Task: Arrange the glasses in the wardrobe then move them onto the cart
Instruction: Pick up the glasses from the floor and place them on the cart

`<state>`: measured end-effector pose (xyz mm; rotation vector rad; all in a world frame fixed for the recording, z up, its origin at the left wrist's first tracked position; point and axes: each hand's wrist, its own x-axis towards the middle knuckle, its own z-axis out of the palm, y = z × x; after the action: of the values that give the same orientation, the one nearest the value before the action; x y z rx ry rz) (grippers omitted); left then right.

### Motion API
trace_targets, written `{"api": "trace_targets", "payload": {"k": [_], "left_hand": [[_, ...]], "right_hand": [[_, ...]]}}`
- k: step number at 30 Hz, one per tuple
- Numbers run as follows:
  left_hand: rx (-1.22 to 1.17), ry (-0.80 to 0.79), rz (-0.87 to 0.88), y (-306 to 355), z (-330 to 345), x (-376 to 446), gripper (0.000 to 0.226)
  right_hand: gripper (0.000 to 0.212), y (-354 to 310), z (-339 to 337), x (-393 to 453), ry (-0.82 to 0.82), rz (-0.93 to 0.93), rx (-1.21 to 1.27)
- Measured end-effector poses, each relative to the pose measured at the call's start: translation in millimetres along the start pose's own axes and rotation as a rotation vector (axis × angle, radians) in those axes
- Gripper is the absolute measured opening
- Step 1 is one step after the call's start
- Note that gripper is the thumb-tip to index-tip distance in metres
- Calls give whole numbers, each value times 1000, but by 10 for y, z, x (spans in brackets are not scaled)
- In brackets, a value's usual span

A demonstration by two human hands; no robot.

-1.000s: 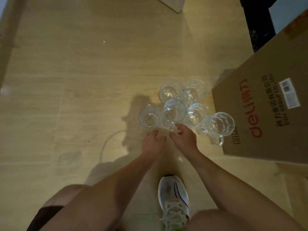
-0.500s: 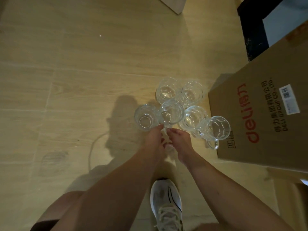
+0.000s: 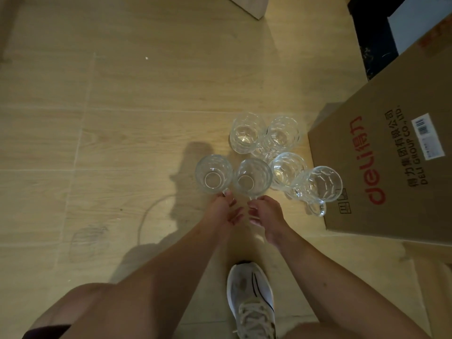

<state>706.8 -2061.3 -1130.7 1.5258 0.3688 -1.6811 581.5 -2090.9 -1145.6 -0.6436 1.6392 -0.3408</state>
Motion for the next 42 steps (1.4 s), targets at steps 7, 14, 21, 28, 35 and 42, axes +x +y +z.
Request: {"api": "trace_targets", "payload": {"k": [7, 14, 21, 28, 35, 42], "left_hand": [[38, -3, -4, 53, -78, -29, 24], [152, 164, -11, 322, -181, -554, 7], [217, 193, -94, 807, 5, -1970, 9], [254, 111, -25, 1666, 381, -3925, 24], [295, 35, 114, 2729, 818, -6054, 24], [406, 10, 471, 3770, 967, -7840, 23]], "right_hand": [[8, 132, -24, -66, -93, 19, -15], [13, -224, -17, -447, -55, 102, -23], [22, -1023, -340, -1671, -101, 142, -77], [35, -2214, -649, -3233, -84, 110, -140], [42, -3774, -747, -5017, -79, -98, -158], [42, -5143, -634, -6479, -72, -409, -139]]}}
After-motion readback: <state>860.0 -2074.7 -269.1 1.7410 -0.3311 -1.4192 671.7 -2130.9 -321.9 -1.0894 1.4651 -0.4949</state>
